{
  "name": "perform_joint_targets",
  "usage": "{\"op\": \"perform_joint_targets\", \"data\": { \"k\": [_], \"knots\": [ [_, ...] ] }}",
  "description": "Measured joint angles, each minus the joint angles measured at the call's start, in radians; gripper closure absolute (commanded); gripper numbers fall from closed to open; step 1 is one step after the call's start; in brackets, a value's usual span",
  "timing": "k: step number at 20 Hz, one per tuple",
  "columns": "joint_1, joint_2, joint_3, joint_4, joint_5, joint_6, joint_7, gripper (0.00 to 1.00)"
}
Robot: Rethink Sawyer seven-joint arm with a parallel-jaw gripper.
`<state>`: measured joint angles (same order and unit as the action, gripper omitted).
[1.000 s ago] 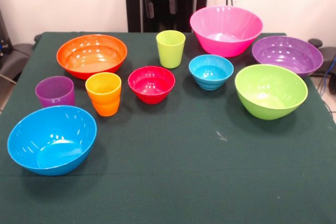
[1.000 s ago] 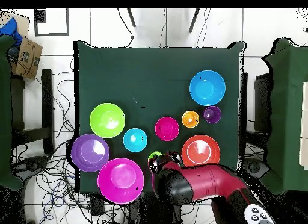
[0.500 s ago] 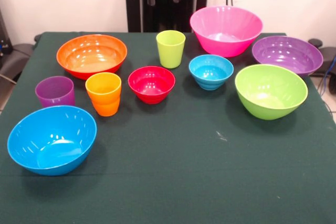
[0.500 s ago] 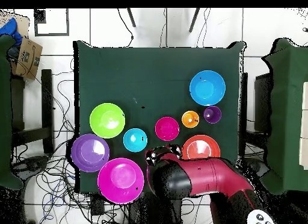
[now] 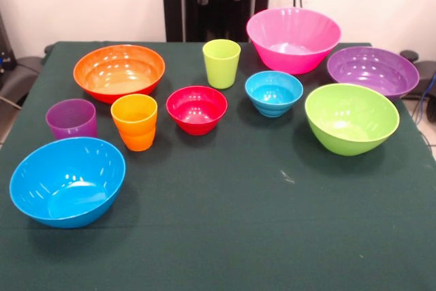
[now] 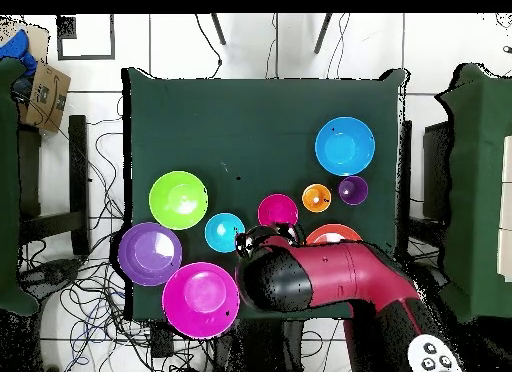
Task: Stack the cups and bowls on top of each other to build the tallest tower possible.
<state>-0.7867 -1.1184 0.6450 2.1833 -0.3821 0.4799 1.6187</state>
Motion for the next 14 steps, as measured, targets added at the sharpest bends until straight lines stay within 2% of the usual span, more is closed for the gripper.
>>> {"op": "perform_joint_targets", "data": {
  "k": [8, 14],
  "knots": [
    [0.000, 0.007, 0.015, -0.053, -0.002, 0.011, 0.000, 0.00],
    [-0.001, 0.042, 0.017, -0.088, -0.003, 0.011, 0.000, 0.00]
  ]
}}
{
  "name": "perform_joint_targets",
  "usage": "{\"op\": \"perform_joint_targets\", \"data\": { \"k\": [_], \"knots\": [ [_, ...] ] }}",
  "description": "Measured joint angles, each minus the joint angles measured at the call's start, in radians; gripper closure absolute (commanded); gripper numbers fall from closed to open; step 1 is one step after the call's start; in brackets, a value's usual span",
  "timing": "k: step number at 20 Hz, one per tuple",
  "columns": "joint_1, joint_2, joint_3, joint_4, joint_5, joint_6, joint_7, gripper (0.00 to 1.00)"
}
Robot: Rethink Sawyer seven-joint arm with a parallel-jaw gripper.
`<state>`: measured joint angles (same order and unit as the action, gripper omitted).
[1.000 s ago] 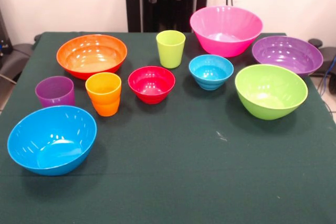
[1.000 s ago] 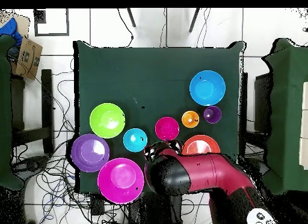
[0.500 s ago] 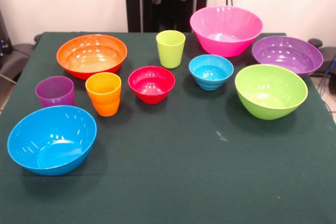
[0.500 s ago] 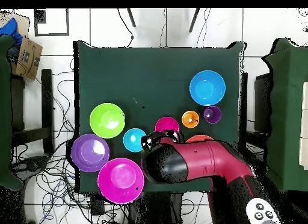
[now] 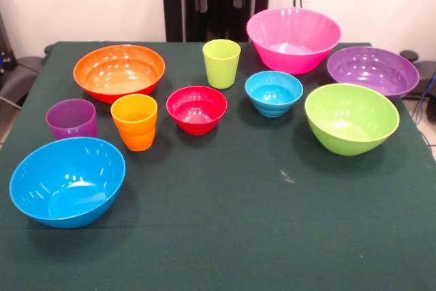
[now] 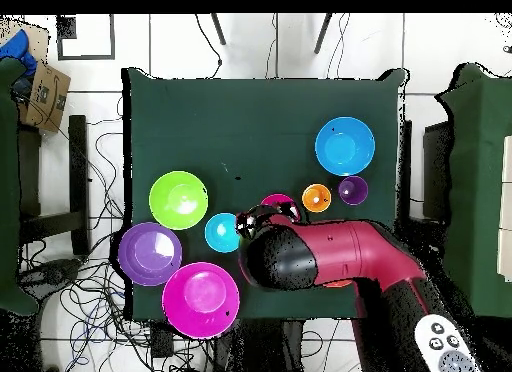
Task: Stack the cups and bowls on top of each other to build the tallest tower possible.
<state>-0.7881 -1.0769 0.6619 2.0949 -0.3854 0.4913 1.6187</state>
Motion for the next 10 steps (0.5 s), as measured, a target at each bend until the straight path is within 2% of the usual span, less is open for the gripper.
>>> {"op": "perform_joint_targets", "data": {
  "k": [10],
  "knots": [
    [-0.001, 0.055, 0.000, -0.036, -0.049, 0.000, 0.000, 0.00]
  ]
}}
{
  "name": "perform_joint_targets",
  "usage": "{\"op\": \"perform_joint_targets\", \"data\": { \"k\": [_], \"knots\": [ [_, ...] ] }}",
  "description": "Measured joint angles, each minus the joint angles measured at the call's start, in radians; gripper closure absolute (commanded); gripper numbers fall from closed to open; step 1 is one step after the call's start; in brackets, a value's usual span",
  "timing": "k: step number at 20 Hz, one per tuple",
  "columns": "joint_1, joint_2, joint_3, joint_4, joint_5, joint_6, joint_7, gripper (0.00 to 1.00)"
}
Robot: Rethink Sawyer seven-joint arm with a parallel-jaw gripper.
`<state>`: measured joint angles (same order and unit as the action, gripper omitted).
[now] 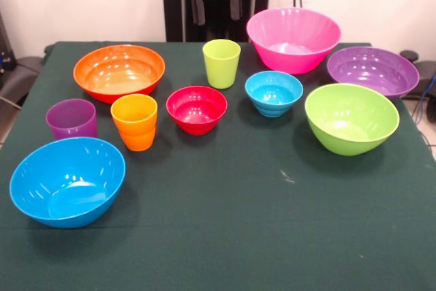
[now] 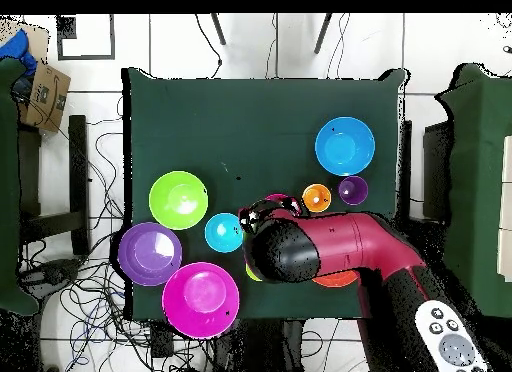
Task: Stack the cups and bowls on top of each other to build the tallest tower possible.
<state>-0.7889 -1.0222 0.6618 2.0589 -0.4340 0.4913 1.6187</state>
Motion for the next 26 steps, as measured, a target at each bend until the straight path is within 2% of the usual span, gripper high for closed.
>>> {"op": "perform_joint_targets", "data": {
  "k": [14, 26],
  "knots": [
    [-0.001, 0.101, 0.000, -0.025, -0.111, 0.000, 0.000, 0.00],
    [-0.030, 0.174, 0.001, -0.036, -0.139, 0.000, 0.000, 0.00]
  ]
}}
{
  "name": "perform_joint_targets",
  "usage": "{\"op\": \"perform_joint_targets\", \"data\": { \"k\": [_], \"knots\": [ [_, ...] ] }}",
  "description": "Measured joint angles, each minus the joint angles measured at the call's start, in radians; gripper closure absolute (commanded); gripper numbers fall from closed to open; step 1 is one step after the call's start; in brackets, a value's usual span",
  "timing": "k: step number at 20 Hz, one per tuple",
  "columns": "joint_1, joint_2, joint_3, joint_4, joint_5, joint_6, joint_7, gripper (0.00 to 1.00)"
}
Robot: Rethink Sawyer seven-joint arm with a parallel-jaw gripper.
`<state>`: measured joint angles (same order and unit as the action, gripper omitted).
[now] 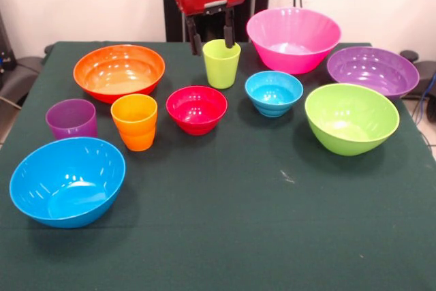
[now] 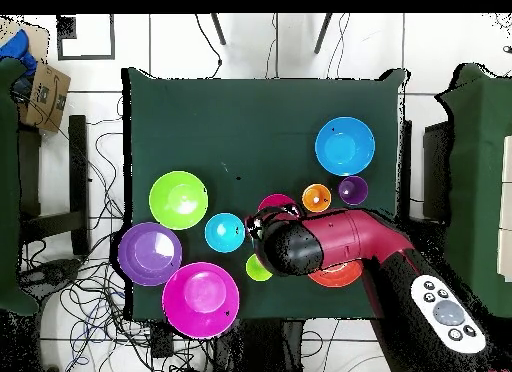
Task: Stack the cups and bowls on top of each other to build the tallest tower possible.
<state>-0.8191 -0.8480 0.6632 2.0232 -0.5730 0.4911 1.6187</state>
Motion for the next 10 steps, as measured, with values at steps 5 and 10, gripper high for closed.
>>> {"op": "perform_joint_targets", "data": {
  "k": [5, 10],
  "knots": [
    [-0.024, 0.029, 0.007, -0.012, -0.023, 0.000, 0.000, 0.00],
    [-0.048, 0.056, 0.018, -0.027, -0.051, 0.000, 0.000, 0.00]
  ]
}}
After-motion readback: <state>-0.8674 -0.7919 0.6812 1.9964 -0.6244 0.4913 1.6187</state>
